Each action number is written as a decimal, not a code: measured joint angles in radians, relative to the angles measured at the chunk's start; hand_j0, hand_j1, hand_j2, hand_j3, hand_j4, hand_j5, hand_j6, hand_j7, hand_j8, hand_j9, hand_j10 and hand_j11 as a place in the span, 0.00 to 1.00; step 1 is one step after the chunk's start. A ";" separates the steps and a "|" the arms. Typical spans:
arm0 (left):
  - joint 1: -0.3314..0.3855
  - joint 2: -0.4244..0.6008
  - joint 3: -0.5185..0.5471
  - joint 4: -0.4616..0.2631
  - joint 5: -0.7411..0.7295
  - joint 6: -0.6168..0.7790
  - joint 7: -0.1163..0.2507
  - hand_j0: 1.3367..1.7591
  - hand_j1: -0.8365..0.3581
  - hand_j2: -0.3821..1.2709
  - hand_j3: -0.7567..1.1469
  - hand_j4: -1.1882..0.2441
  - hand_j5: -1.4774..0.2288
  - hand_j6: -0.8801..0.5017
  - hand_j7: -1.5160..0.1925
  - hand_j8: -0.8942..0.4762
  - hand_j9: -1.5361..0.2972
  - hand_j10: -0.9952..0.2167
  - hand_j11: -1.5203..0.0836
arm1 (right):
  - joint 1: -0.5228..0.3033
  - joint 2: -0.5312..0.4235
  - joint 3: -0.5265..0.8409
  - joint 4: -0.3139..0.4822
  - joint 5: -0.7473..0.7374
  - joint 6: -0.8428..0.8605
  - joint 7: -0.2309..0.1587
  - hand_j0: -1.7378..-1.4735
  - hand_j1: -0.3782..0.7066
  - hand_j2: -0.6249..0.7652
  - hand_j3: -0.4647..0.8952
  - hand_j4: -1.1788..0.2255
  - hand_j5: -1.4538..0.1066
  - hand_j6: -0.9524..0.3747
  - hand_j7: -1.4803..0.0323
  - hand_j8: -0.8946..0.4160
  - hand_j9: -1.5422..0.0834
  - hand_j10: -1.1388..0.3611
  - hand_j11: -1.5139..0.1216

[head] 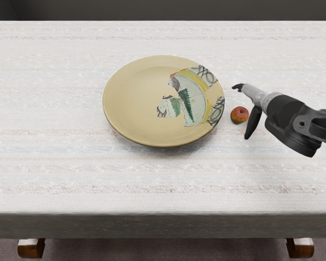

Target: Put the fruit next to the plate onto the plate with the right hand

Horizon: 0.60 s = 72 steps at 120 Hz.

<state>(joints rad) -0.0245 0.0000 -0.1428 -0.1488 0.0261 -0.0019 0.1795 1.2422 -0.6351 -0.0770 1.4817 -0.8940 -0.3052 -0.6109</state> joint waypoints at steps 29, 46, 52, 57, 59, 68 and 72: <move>0.001 0.000 0.000 0.000 0.000 0.000 0.000 0.76 0.99 0.23 0.40 0.83 0.87 0.64 0.89 0.65 0.84 0.82 0.95 | 0.036 0.008 -0.050 -0.021 -0.006 0.021 0.000 0.30 0.23 0.42 0.34 0.71 0.78 0.57 0.82 0.54 0.80 0.63 0.78; 0.001 0.000 0.000 0.000 0.000 0.000 0.000 0.76 0.99 0.23 0.40 0.83 0.87 0.64 0.89 0.65 0.84 0.82 0.95 | 0.040 0.037 -0.086 -0.052 -0.016 -0.001 0.000 0.30 0.28 0.42 0.34 0.67 0.74 0.54 0.78 0.51 0.77 0.61 0.74; 0.001 0.000 0.000 0.000 0.000 0.000 0.000 0.76 0.99 0.23 0.40 0.83 0.87 0.64 0.89 0.65 0.84 0.82 0.95 | 0.039 0.042 -0.095 -0.068 -0.023 -0.004 0.000 0.30 0.29 0.42 0.34 0.67 0.73 0.53 0.77 0.50 0.76 0.60 0.74; 0.000 0.000 0.000 0.000 0.000 0.000 0.000 0.76 0.99 0.23 0.40 0.83 0.87 0.64 0.89 0.65 0.84 0.82 0.95 | 0.040 0.045 -0.100 -0.079 -0.027 -0.004 0.000 0.30 0.30 0.42 0.34 0.66 0.72 0.53 0.76 0.49 0.75 0.59 0.73; 0.000 0.000 0.000 0.000 0.000 0.000 0.000 0.76 0.99 0.23 0.40 0.83 0.87 0.64 0.89 0.65 0.84 0.82 0.95 | 0.041 0.046 -0.101 -0.082 -0.028 -0.004 0.000 0.30 0.31 0.41 0.34 0.66 0.72 0.52 0.76 0.49 0.75 0.59 0.72; 0.000 0.000 0.000 0.000 0.000 0.000 0.000 0.76 0.99 0.23 0.40 0.83 0.87 0.64 0.89 0.65 0.84 0.82 0.95 | 0.056 0.051 -0.110 -0.095 -0.032 0.002 0.000 0.30 0.32 0.41 0.34 0.65 0.71 0.51 0.75 0.47 0.73 0.58 0.71; 0.000 0.000 0.000 0.000 0.000 0.000 0.000 0.76 0.99 0.23 0.40 0.83 0.87 0.64 0.89 0.65 0.84 0.82 0.95 | 0.065 0.052 -0.118 -0.102 -0.033 0.006 0.000 0.30 0.33 0.41 0.34 0.64 0.70 0.51 0.74 0.47 0.73 0.57 0.71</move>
<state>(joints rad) -0.0245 0.0000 -0.1428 -0.1488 0.0261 -0.0018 0.1794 1.3071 -0.5833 -0.1945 1.3802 -0.9274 -0.2989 -0.6109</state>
